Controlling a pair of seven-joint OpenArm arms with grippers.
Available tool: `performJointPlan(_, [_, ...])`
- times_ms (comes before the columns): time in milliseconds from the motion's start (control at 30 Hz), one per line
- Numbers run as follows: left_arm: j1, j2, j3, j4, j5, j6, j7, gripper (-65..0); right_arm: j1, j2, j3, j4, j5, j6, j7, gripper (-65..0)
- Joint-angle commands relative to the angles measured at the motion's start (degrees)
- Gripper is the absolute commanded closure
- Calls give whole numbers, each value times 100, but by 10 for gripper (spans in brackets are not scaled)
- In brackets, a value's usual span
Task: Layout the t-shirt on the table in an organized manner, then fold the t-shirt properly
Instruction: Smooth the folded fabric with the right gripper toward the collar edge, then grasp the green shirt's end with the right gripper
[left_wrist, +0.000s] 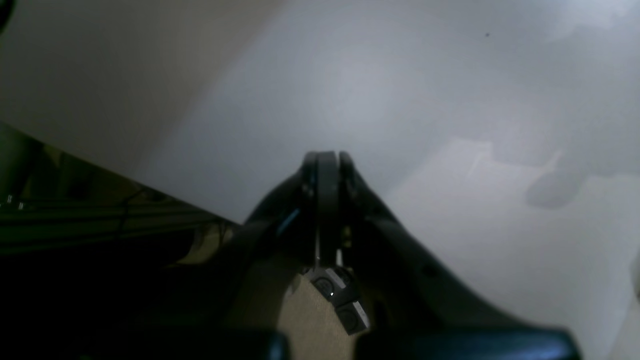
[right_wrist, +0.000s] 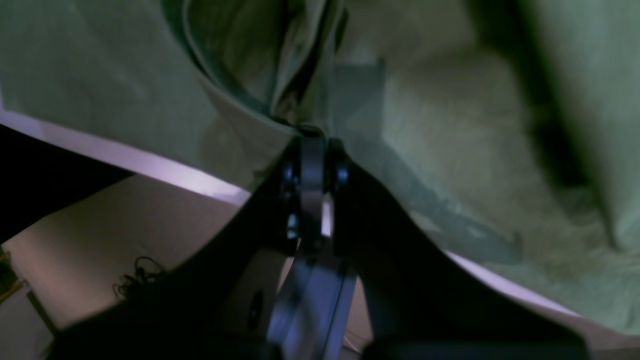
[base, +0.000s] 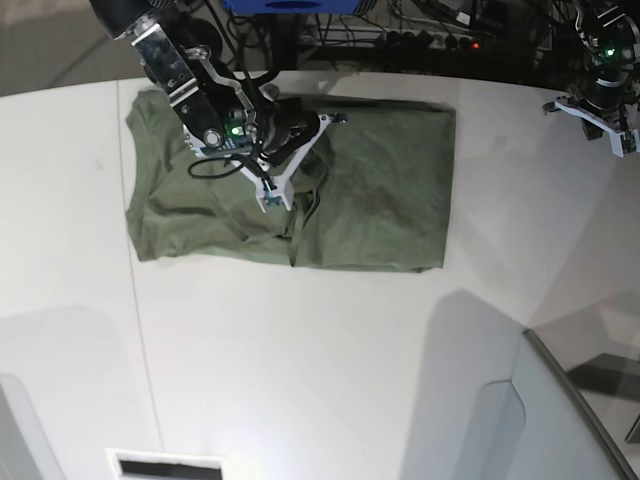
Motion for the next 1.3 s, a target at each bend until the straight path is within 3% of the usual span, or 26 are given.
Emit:
performJointPlan(0, [6, -94, -34, 81, -29, 32, -104, 0, 54, -31, 20, 116, 21, 4, 21, 0])
performJointPlan(233, [6, -94, -34, 81, -29, 32, -95, 0, -51, -75, 20, 116, 47, -93, -31, -3])
performJointPlan(333, [6, -94, -34, 81, -29, 32, -95, 0, -60, -75, 11, 116, 56, -743, -102, -14])
performJointPlan(433, [6, -94, -34, 81, -29, 32, -95, 0, 19, -75, -24, 124, 56, -1148, -471, -107])
performJointPlan(500, [6, -94, -34, 81, -29, 32, -95, 0, 54, -75, -24, 160, 56, -1157, -550, -146])
performJointPlan(733, [6, -94, -34, 81, -29, 32, -86, 0, 54, -40, 82, 370, 47, -1183, -489, -146])
performJointPlan(867, [6, -94, -34, 81, -29, 32, -95, 0, -113, 233, 1040, 1276, 39, -1183, -313, -152])
performJointPlan(967, [15, -94, -43, 81, -29, 32, -95, 0, -104, 286, 2104, 1821, 56, -1121, -550, -158])
performJointPlan(1033, [15, -94, -43, 81, -29, 32, -95, 0, 107, 251, 2825, 1803, 100, -743, -911, -207])
performJointPlan(1100, [6, -94, -34, 81, -29, 32, -95, 0, 248, 251, 3361, 1654, 478, -49, -1165, -309])
performJointPlan(1200, [6, -94, -34, 81, -29, 32, -86, 0, 248, 268, 4372, 1452, 1305, 953, -1192, -509])
performJointPlan(1267, [6, -94, -34, 81, -29, 32, -86, 0, 221, 259, 5040, 1258, 1841, 1419, -1192, -620])
